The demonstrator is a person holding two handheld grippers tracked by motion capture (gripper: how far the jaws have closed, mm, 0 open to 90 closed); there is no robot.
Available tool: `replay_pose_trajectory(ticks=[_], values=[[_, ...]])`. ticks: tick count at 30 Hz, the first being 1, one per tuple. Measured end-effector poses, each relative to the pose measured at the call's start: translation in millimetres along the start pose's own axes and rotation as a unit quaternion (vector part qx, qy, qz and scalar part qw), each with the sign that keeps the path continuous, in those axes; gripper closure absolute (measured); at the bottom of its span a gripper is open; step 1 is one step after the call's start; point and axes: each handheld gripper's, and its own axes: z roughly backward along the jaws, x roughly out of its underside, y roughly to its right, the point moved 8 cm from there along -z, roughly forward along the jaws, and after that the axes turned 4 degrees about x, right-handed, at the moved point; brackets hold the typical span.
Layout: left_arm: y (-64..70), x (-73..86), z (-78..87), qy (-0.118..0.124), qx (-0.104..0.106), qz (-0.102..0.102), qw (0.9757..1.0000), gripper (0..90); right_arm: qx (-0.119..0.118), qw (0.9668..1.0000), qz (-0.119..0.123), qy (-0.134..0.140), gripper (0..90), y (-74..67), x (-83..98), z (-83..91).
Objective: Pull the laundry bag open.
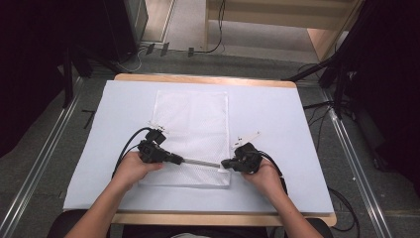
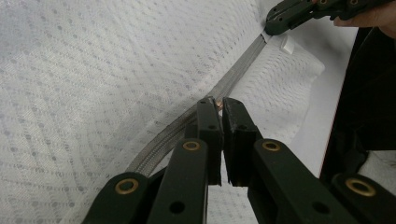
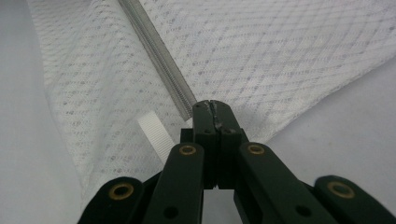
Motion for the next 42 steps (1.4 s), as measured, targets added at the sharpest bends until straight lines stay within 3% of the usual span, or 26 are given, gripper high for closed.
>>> replay_pose_trajectory(ticks=[6,7,23,35,36,42], values=[[-0.7,2.5,1.5,-0.002,-0.002,0.002,1.0,88.1,0.0,1.0,0.009,-0.001,90.0,-0.9,-2.1,-1.7],[-2.2,3.6,2.8,-0.004,-0.012,0.005,0.9999,88.1,0.001,0.9999,0.01,-0.005,90.0,-1.4,-2.5,-1.9],[-16.3,12.4,29.6,0.004,-0.018,0.029,0.9994,88.0,-0.001,1.0,0.008,-0.003,90.0,-0.9,-2.0,-1.8],[-18.8,9.7,33.0,-0.002,-0.016,0.026,0.9995,88.0,-0.003,1.0,0.009,-0.003,90.0,-0.8,-2.1,-1.9],[-18.6,13.2,32.3,-0.011,-0.021,0.023,0.9995,88.0,-0.003,1.0,0.009,-0.003,90.0,-0.6,-2.0,-1.9],[-22.3,19.8,38.2,-0.003,-0.024,0.029,0.9993,88.0,-0.003,0.9999,0.009,-0.003,90.0,-0.5,-2.2,-2.0]])
